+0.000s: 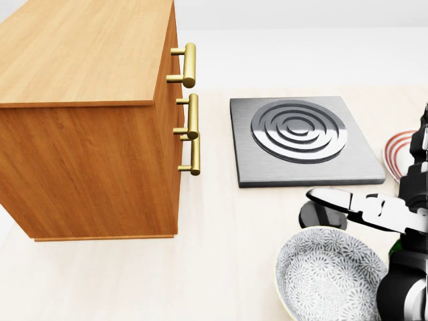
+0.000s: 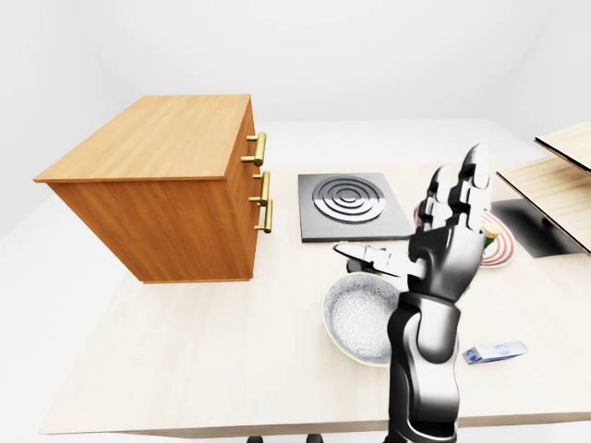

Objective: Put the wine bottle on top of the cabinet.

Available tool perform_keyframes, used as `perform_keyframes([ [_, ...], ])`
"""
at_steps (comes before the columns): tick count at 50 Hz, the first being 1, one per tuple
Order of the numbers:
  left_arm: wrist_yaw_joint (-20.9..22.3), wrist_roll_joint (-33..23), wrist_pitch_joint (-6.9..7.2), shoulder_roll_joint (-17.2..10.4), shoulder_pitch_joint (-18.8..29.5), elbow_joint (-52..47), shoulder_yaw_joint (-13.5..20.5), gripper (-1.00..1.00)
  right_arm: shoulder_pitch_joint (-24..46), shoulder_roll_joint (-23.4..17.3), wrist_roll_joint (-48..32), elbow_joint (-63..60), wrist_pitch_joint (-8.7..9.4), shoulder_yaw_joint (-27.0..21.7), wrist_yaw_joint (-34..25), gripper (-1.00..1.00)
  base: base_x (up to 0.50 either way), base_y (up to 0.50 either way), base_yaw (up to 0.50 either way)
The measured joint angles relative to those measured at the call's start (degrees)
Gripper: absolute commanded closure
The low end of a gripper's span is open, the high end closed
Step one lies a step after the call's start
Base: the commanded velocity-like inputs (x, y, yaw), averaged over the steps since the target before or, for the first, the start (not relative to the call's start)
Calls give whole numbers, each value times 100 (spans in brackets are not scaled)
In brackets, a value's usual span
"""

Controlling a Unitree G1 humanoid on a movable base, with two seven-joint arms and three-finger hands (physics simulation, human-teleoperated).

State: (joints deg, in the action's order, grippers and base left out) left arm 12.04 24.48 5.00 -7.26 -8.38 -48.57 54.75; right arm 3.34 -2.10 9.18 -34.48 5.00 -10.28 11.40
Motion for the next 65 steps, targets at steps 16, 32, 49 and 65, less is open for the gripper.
perform_keyframes([
  [16,19,-80,0,40,-9,63,-92,-100,700,-351,484,-1330,0,-653,979,-100,0,0,0],
  [32,10,15,0,9,-14,9,17,-100,1107,-969,1333,-1531,0,-1672,1860,-100,0,0,0],
  [49,-1,98,0,-26,-14,-29,117,-100,1000,-1342,1833,-1196,0,-2332,1860,-100,0,0,0],
  [65,1,126,0,-36,-19,-35,161,-100,815,-1369,1905,-742,0,-2491,1860,-100,0,0,0],
])
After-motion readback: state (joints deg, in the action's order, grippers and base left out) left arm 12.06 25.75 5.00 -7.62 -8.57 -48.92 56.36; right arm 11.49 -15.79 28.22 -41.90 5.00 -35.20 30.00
